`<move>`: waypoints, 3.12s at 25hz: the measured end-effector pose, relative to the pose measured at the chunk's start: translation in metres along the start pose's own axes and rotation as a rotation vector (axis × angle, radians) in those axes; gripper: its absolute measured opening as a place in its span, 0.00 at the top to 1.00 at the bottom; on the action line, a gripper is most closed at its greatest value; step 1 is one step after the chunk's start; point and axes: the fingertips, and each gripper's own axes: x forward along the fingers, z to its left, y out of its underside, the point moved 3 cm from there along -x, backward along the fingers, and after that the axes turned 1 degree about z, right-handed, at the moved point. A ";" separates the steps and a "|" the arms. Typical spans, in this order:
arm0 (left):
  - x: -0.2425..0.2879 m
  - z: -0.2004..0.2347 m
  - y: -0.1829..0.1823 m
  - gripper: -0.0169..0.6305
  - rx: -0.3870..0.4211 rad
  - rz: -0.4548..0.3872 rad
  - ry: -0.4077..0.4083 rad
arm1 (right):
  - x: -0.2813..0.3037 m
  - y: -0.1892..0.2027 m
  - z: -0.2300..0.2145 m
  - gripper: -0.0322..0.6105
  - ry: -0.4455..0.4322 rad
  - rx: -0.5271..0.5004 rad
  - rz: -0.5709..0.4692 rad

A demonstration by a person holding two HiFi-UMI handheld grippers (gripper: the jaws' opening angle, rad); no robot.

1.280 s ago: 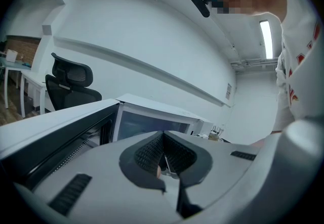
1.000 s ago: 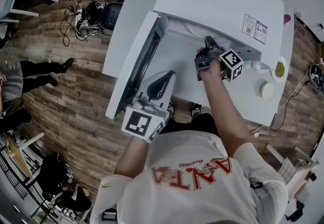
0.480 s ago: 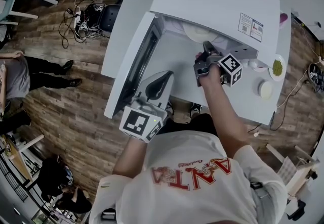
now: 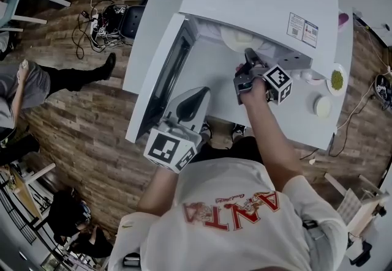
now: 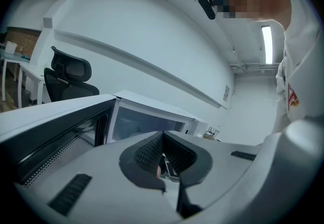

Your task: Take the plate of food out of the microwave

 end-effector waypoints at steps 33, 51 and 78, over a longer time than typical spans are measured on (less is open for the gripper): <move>-0.002 -0.032 -0.011 0.96 0.035 -0.024 0.034 | -0.079 0.021 0.019 0.92 -0.204 -0.020 0.129; 0.031 -0.099 0.006 0.96 0.072 0.022 0.156 | -0.205 -0.011 -0.082 0.92 -0.059 -0.066 0.161; 0.034 -0.128 0.026 0.96 0.082 0.064 0.166 | -0.213 -0.046 -0.132 0.83 0.038 -0.161 0.203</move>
